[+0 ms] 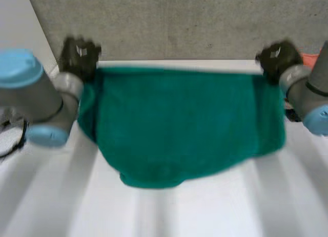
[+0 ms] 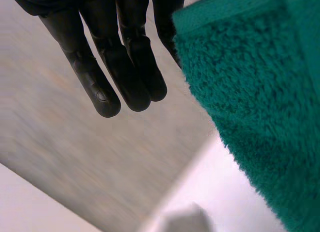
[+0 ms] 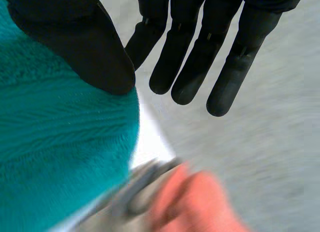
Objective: Fold the laundry.
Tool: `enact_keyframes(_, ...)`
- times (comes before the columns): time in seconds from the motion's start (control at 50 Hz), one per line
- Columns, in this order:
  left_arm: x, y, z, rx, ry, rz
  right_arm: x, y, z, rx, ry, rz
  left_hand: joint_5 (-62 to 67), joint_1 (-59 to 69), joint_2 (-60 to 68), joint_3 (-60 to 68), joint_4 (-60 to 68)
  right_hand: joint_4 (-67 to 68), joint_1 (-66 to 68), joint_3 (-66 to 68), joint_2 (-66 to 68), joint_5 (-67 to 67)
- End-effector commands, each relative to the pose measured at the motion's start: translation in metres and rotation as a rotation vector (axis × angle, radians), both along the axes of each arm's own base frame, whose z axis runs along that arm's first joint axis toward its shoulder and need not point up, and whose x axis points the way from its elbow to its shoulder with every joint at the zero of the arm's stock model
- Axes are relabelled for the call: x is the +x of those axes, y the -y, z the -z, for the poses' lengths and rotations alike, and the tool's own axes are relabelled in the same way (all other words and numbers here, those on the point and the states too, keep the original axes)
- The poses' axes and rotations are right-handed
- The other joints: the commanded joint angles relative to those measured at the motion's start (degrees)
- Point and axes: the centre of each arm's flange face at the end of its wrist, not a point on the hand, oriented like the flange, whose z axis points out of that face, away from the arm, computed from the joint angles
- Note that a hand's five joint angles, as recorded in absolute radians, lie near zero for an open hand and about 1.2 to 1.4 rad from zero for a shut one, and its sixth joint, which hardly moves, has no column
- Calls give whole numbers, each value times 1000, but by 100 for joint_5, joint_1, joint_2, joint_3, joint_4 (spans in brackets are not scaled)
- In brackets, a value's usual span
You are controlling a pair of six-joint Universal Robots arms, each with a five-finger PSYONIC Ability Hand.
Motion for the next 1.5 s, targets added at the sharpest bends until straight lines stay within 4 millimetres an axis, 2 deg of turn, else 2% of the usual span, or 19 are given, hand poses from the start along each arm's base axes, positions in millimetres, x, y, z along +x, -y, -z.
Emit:
enact_keyframes(0.02,-7,33,-121,-516,-126,-33,3,27,-97,-539,251,57,1457,1309,1111,1140,1100,1102,1488,1148,1250,1326)
enact_keyframes(0.04,-4,32,-140,-596,-156,-40,4,21,-120,-632,292,63,1457,1309,1111,1140,1100,1102,1488,1148,1250,1326)
enact_keyframes(0.14,-4,25,-160,-674,-191,-40,9,6,-145,-712,336,42,1457,1309,1111,1140,1100,1102,1488,1148,1250,1326)
enact_keyframes(0.18,-6,24,-155,-655,-186,-37,11,3,-144,-706,335,35,1457,1309,1111,1140,1100,1102,1488,1148,1250,1326)
enact_keyframes(0.24,-4,23,-131,-575,-155,-38,12,1,-139,-680,322,27,1457,1309,1111,1140,1100,1102,1488,1148,1250,1326)
enact_keyframes(0.34,1,15,-90,-445,-108,-34,15,-1,-99,-527,254,-23,1457,1309,1111,1140,1100,1102,1488,1148,1250,1326)
enact_keyframes(0.4,4,11,-53,-339,-70,-33,16,-1,-75,-437,220,-34,1457,1309,1111,1140,1100,1102,1488,1148,1250,1326)
enact_keyframes(0.48,2,-1,-8,-212,-26,-18,15,-5,-10,-224,157,-39,1457,1309,1111,1140,1100,1102,1488,1148,1250,1326)
enact_keyframes(0.62,10,-26,79,32,70,-10,8,-26,66,56,70,-35,1457,1309,1111,1140,1100,1102,1488,1148,1250,1326)
enact_keyframes(0.72,20,-55,116,169,125,-7,6,-47,87,205,22,-71,1457,1309,1111,1140,1100,1102,1488,1148,1250,1326)
enact_keyframes(0.86,37,-104,108,246,211,-6,-20,-82,102,483,-114,-117,1457,1309,1111,1140,1100,1102,1488,1148,1250,1326)
enact_keyframes(0.94,49,-139,93,305,272,-2,-41,-107,92,588,-212,-105,1457,1309,1111,1140,1100,1102,1488,1148,1250,1326)
enact_keyframes(1.04,64,-197,75,467,363,33,-77,-158,71,654,-470,-116,1457,1309,1111,1140,1100,1102,1488,1148,1250,1326)
enact_keyframes(1.12,75,-234,71,640,434,68,-99,-166,63,624,-580,-95,1457,1309,1111,1140,1100,1102,1488,1148,1250,1326)
enact_keyframes(1.22,66,-215,66,606,425,70,-91,-151,63,541,-480,-54,1457,1309,1111,1140,1100,1102,1488,1148,1250,1326)
enact_keyframes(1.26,56,-191,68,552,406,63,-81,-139,66,484,-441,-60,1457,1309,1111,1140,1100,1102,1488,1148,1250,1326)
enact_keyframes(1.34,37,-146,71,434,354,46,-34,-99,74,265,-364,-93,1457,1309,1111,1140,1100,1102,1488,1148,1250,1326)
enact_keyframes(1.42,20,-97,87,322,312,-4,-6,-74,76,113,-348,-82,1457,1309,1111,1140,1100,1102,1488,1148,1250,1326)
enact_keyframes(1.5,11,-83,101,310,318,-63,2,-63,89,112,-349,-57,1457,1309,1111,1140,1100,1102,1488,1148,1250,1326)
